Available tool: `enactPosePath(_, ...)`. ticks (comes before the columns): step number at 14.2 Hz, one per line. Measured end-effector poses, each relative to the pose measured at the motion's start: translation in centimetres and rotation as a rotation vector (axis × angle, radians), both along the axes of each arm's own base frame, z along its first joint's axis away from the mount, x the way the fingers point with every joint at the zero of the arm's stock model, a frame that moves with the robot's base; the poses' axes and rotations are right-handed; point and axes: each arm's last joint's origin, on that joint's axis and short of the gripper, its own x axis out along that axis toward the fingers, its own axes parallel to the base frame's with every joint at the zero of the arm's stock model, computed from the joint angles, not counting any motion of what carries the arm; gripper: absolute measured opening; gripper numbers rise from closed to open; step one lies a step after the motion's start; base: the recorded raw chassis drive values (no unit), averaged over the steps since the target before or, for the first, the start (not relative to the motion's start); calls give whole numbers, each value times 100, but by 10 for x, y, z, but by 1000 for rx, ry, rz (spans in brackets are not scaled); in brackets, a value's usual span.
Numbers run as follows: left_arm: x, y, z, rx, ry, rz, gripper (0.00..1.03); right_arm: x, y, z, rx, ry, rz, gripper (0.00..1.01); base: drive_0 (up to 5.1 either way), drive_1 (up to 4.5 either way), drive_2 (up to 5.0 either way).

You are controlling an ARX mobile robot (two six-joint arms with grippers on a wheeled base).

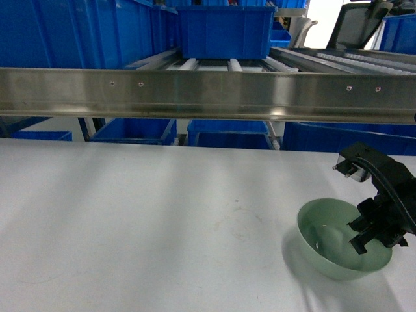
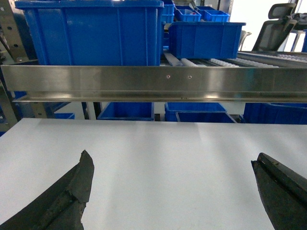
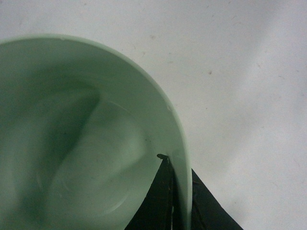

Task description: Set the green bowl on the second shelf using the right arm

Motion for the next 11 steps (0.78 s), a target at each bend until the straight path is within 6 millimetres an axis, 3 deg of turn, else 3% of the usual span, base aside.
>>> enactPosePath(7, 0, 0, 0, 0, 0, 0, 98, -14, -7, 6, 37, -153, -71, 2, 0, 0, 0)
enactPosePath(9, 0, 0, 0, 0, 0, 0, 98, -29, -16, 23, 51, -262, -104, 2, 0, 0, 0)
enactPosePath(11, 0, 0, 0, 0, 0, 0, 98, -46, -24, 60, 111, -408, -130, 2, 0, 0, 0)
